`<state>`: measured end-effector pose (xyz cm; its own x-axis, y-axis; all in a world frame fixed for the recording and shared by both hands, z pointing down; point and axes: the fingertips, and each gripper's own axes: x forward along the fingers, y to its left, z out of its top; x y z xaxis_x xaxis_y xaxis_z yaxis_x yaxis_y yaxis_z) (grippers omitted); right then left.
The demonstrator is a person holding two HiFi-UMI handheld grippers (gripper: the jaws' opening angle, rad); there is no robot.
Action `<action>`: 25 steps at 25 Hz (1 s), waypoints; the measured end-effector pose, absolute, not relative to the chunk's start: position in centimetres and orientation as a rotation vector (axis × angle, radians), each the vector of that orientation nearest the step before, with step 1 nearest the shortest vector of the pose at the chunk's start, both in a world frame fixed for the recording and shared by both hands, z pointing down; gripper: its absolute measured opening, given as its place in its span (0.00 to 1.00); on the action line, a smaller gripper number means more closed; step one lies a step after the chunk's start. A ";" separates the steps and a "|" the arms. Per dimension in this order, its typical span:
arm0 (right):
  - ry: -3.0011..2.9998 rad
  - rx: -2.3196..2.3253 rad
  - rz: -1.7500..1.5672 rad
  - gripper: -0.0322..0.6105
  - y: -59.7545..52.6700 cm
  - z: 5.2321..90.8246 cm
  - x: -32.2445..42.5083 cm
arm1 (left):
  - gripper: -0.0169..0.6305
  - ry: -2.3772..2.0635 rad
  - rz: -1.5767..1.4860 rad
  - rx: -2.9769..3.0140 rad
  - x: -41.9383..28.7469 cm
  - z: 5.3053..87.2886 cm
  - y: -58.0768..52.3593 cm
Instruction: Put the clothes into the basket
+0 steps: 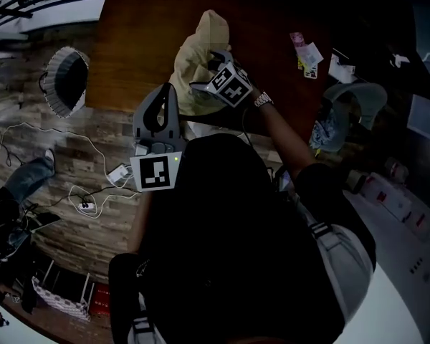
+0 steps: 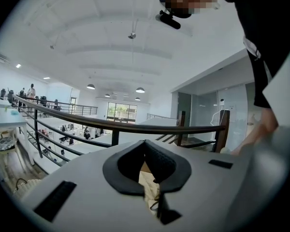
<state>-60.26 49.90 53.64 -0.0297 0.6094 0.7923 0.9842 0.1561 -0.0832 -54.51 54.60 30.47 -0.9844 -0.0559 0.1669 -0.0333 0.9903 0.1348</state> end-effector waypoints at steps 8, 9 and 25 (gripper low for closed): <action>-1.603 -1.471 -0.517 0.82 50.4 58.3 -64.8 | 0.05 -2.918 -0.207 -0.035 -54.8 31.5 55.8; -1.566 -1.480 -0.503 0.82 50.5 58.5 -64.8 | 0.05 -2.917 -0.203 -0.046 -54.8 31.5 56.0; -1.165 -1.575 -0.551 0.83 49.3 61.3 -59.7 | 0.05 -2.899 -0.223 -0.190 -54.7 32.1 58.3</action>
<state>-59.67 49.31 61.31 0.4193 0.3995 0.8152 0.8837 0.0263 -0.4674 -54.70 58.32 32.10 -0.9658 0.1105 0.2346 0.1450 0.9801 0.1354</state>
